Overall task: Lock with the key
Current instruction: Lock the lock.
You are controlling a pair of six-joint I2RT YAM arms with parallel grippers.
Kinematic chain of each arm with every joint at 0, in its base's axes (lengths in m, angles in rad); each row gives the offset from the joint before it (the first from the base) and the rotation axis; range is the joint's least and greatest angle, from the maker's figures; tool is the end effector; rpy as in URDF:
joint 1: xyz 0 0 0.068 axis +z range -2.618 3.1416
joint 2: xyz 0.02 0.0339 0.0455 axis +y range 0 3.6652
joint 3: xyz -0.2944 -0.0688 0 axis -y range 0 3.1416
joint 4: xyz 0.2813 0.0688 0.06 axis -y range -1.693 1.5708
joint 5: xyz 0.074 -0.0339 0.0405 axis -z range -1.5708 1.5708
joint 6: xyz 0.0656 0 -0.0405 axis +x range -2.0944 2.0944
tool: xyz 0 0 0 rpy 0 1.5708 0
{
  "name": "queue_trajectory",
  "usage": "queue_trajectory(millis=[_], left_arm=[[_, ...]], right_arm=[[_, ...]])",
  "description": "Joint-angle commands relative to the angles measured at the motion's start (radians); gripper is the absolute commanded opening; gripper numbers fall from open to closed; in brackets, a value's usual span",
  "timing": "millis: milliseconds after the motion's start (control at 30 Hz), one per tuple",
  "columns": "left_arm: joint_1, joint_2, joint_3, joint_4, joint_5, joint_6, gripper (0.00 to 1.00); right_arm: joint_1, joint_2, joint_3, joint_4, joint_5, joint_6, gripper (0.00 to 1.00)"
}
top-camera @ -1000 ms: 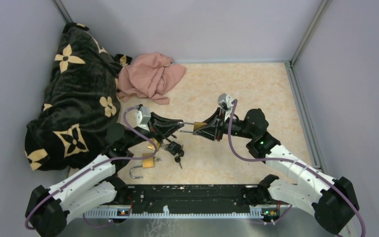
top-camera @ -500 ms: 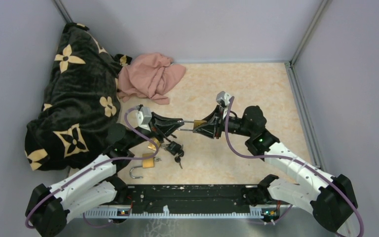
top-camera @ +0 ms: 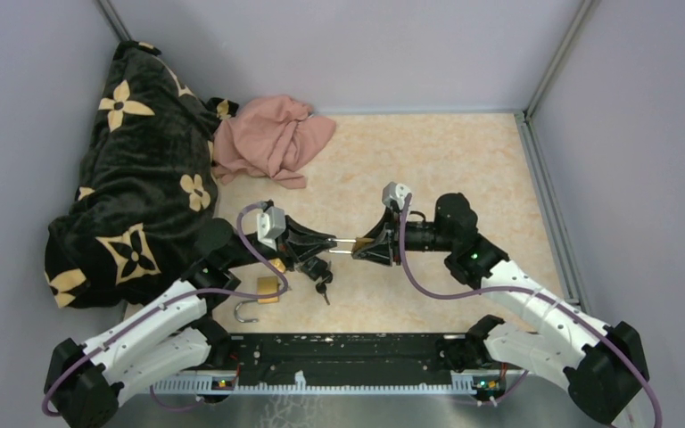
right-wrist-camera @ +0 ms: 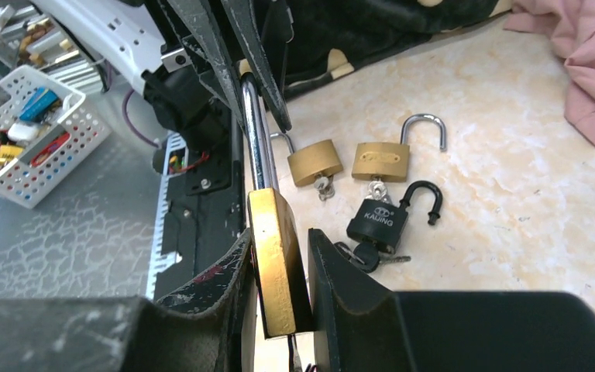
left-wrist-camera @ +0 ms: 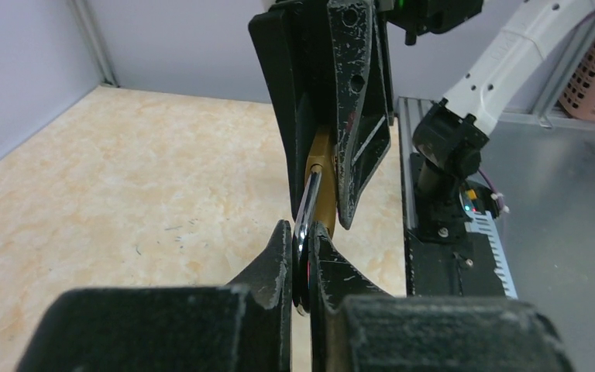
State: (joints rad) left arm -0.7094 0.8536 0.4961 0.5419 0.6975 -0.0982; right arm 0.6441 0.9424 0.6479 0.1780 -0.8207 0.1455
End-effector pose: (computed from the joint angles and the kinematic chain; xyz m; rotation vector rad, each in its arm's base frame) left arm 0.1495 -0.1839 0.3159 1.0087 1.1543 -1.1338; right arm 0.1723 0.1894 0.3136 -1.0543 1.4810 1.2610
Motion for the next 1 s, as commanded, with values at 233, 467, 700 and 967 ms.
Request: queue_trajectory(millis=[233, 467, 700, 967], left_arm=[[-0.063, 0.005, 0.029, -0.172, 0.26, 0.062, 0.0], [0.025, -0.018, 0.113, -0.277, 0.176, 0.221, 0.0], [0.03, -0.012, 0.151, -0.413, 0.191, 0.347, 0.0], [0.031, -0.017, 0.149, -0.437, 0.15, 0.372, 0.0]], right_arm=[[0.037, 0.003, 0.12, 0.118, 0.105, -0.067, 0.0], [0.037, 0.006, 0.122, 0.001, 0.061, -0.174, 0.09], [0.037, 0.02, 0.117, -0.065, 0.091, -0.223, 0.29], [0.036, 0.02, 0.116, -0.138, 0.085, -0.245, 0.71]])
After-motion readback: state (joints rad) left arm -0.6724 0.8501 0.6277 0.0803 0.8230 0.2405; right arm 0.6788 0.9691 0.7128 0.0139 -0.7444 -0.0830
